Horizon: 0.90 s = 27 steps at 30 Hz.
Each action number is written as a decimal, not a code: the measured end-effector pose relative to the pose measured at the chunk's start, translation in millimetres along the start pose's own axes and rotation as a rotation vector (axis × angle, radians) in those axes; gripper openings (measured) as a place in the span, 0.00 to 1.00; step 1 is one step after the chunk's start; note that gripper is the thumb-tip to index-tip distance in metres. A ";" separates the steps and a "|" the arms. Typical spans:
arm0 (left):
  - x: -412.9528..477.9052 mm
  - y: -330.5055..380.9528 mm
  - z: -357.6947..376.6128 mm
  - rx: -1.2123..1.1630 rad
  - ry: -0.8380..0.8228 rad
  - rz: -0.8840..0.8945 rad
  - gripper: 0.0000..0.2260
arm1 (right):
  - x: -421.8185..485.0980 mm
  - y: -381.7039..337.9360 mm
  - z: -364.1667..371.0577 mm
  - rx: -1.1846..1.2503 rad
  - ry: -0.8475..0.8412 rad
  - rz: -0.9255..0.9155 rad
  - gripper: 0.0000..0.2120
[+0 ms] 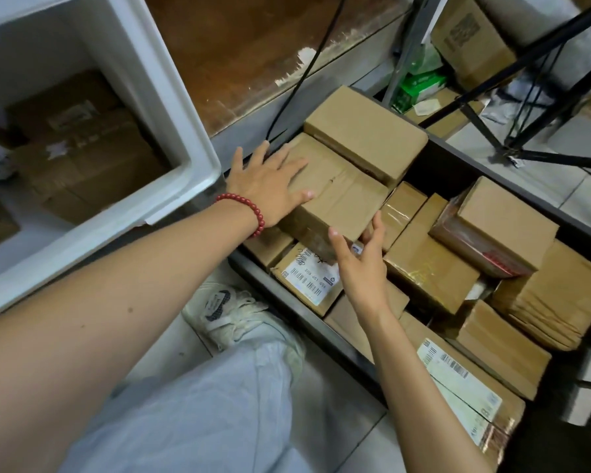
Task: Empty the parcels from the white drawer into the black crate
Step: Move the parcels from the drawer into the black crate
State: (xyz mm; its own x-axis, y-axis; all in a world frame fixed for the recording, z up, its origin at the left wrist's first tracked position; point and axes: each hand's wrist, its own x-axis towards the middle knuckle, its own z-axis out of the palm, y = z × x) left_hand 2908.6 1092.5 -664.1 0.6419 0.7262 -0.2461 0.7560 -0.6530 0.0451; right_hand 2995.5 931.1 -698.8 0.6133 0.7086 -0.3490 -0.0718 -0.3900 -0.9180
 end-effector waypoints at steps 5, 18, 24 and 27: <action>-7.7 10.2 1.6 0.062 -0.078 -0.035 0.26 | 6.1 -7.4 -7.7 -0.037 0.013 0.034 0.40; -111.5 -41.4 -44.3 0.090 -0.013 -0.172 0.31 | -30.7 -51.5 -0.9 -0.820 -0.267 -0.394 0.35; -167.9 -69.6 -53.0 0.056 0.049 -0.399 0.31 | -50.6 -97.1 31.4 -0.842 -0.392 -0.599 0.34; -187.3 -86.6 -59.6 0.060 0.096 -0.488 0.32 | -58.3 -117.5 50.7 -0.880 -0.476 -0.697 0.33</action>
State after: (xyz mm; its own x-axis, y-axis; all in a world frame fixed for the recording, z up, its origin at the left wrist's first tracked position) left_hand 2730.5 1025.9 -564.2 0.2259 0.9648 -0.1346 0.9643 -0.2410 -0.1096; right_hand 2928.3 965.4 -580.1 -0.0554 0.9978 -0.0357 0.8283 0.0259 -0.5597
